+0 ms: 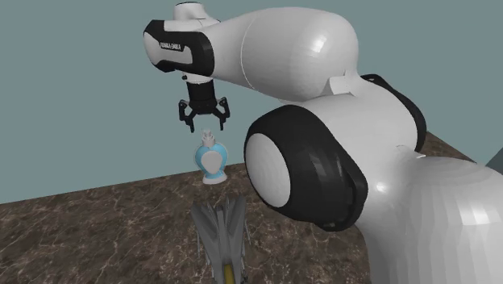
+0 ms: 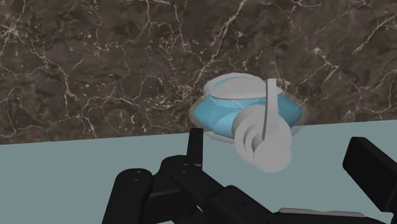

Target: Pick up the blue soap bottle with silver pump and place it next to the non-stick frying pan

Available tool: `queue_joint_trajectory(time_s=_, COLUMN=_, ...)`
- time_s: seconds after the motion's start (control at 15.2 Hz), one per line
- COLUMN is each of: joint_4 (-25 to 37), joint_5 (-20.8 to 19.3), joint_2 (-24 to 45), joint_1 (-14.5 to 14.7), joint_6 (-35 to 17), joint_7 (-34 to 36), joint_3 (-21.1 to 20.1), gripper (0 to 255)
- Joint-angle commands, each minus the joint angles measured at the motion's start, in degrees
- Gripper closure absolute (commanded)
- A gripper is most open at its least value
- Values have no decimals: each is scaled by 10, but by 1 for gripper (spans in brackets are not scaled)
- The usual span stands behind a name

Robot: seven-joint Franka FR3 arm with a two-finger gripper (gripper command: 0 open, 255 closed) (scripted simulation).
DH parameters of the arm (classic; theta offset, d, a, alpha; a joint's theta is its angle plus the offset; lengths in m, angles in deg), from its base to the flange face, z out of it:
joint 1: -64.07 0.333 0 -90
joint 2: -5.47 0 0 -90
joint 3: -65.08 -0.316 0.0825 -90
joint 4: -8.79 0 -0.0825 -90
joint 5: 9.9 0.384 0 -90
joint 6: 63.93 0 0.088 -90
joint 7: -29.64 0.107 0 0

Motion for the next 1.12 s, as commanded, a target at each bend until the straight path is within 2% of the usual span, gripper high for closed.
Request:
queue_joint_trajectory(time_s=0.0, joint_4=9, joint_5=-1, joint_2=13, joint_1=2, joint_6=-2, joint_7=2, joint_3=0, gripper=0)
queue_joint_trajectory(time_s=0.4, joint_4=-61, joint_5=1, joint_2=1, joint_1=-2, joint_6=-60, joint_7=2, joint_3=0, gripper=0)
queue_joint_trajectory(time_s=0.92, joint_4=-61, joint_5=1, joint_2=2, joint_1=-2, joint_6=-60, joint_7=2, joint_3=0, gripper=0)
queue_joint_trajectory(time_s=0.99, joint_4=-61, joint_5=1, joint_2=2, joint_1=-2, joint_6=-60, joint_7=2, joint_3=0, gripper=255)
queue_joint_trajectory(time_s=1.06, joint_4=-61, joint_5=1, joint_2=2, joint_1=-2, joint_6=-60, joint_7=2, joint_3=0, gripper=255)
